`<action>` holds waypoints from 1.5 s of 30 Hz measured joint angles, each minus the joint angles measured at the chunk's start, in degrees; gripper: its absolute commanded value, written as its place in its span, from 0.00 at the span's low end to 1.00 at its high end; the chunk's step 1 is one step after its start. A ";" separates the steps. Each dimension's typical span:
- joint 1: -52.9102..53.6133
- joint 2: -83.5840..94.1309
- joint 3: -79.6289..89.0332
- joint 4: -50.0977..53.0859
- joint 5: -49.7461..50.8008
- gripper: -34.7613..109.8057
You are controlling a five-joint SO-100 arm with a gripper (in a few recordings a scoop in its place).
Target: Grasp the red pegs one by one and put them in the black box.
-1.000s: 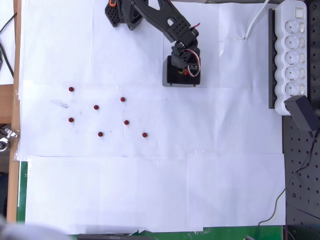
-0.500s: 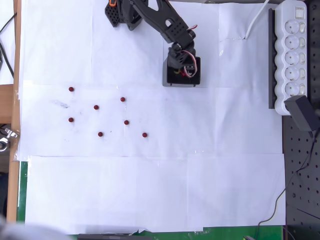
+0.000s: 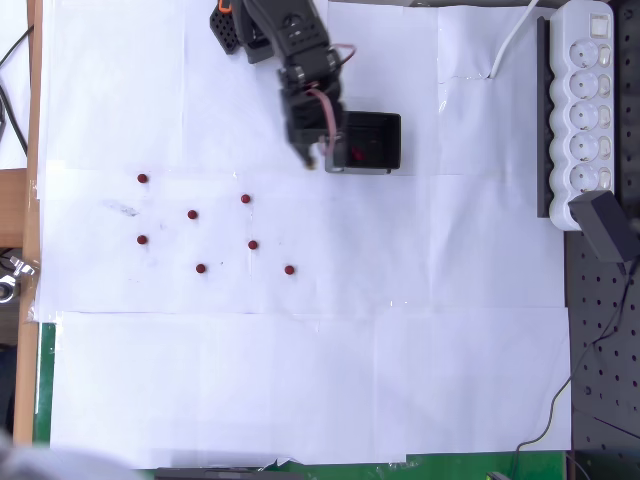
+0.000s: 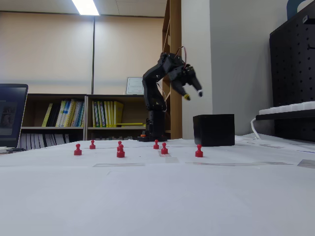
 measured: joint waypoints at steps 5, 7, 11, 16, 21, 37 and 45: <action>5.19 0.00 -12.83 -9.58 9.14 0.33; 6.42 0.00 -17.40 -14.15 10.90 0.33; 7.21 0.00 -26.46 -25.66 13.01 0.33; 9.05 0.00 -35.77 -41.75 14.94 0.33; 11.07 0.18 -43.68 -56.16 16.08 0.33; 12.83 15.12 -49.39 -86.04 16.26 0.33; 12.74 23.55 -47.64 -92.02 16.17 0.34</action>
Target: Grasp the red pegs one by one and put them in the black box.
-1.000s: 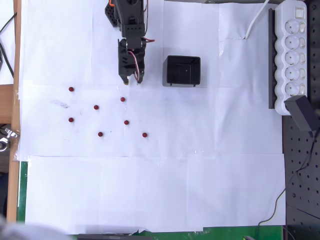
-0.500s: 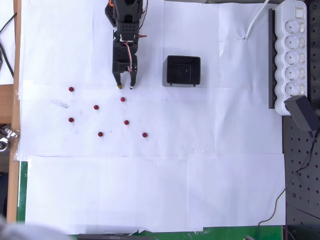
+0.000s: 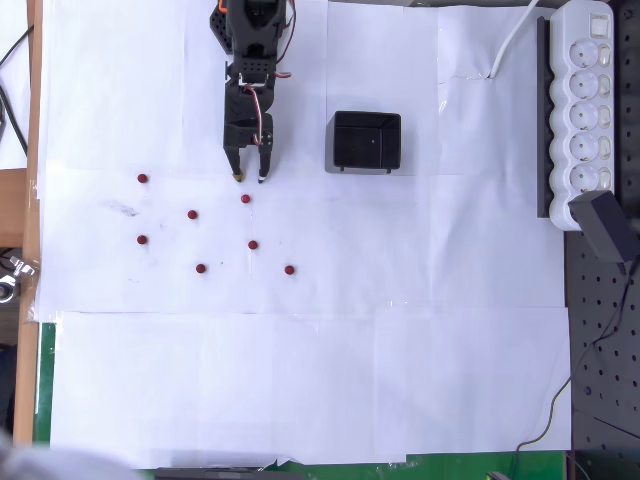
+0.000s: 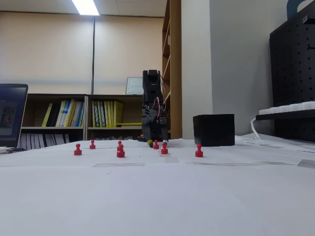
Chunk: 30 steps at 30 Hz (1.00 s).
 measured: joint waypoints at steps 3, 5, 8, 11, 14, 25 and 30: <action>0.09 2.11 2.02 -0.53 -0.53 0.34; 0.09 3.96 3.60 -1.32 -0.53 0.34; 0.09 6.06 5.36 -1.76 -0.53 0.34; 0.18 7.56 6.94 -1.85 -0.53 0.34; 0.18 9.14 8.61 -1.93 -0.35 0.34; 0.26 11.87 10.72 -2.55 0.18 0.33; 0.26 11.87 10.72 -2.55 0.18 0.32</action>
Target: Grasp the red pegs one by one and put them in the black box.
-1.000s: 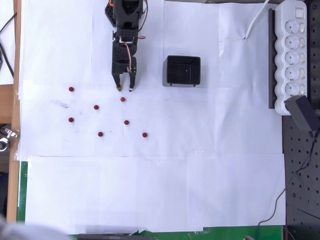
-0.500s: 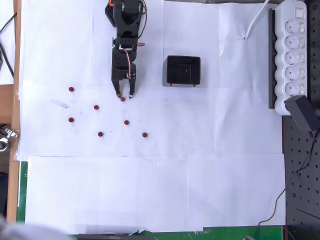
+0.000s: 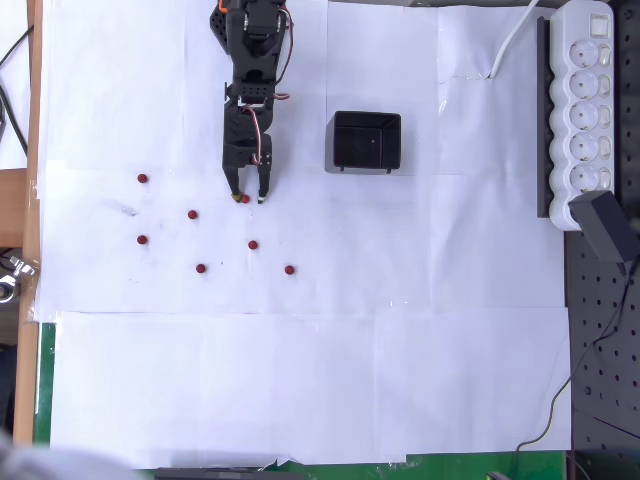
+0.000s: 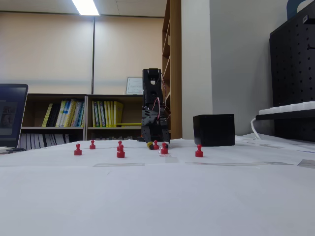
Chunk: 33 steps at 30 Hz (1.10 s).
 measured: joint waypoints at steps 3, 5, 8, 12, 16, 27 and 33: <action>0.00 0.00 0.00 0.00 0.00 0.31; 0.00 -0.09 0.00 0.00 -0.44 0.29; 0.00 -0.26 0.09 0.44 -0.53 0.25; -0.09 -0.97 0.35 1.67 -1.32 0.24; -0.09 -2.37 0.53 3.52 -1.49 0.24; 0.00 -13.01 15.82 42.71 -12.57 0.24; -5.36 -17.49 37.88 82.44 -25.58 0.24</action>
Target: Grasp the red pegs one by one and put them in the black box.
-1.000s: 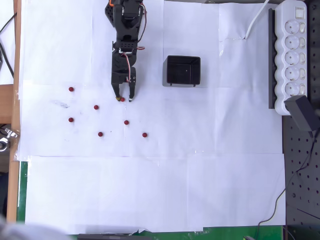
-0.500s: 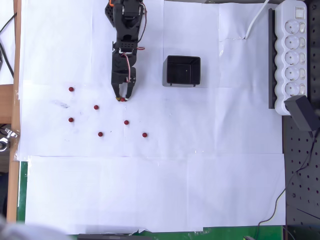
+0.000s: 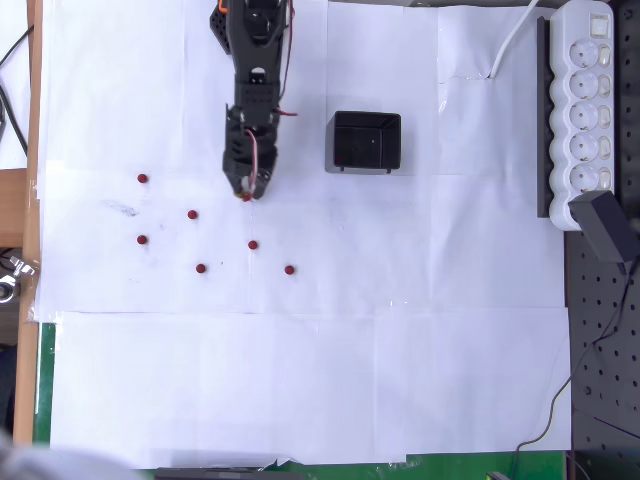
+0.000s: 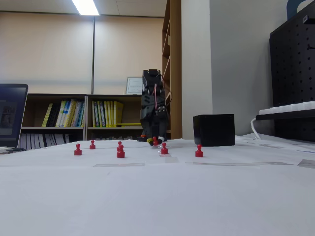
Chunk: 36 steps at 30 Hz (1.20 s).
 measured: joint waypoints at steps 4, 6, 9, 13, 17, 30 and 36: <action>-5.19 -0.35 17.84 21.62 -8.35 0.24; -8.70 -0.35 27.16 31.38 -11.43 0.24; -15.38 -0.35 38.58 44.12 -16.00 0.24; -25.14 -0.26 44.91 50.36 -22.24 0.24; -34.28 3.25 46.76 50.54 -27.69 0.24; -40.52 16.87 33.66 30.50 -29.62 0.24; -40.52 17.75 31.20 28.56 -27.51 0.30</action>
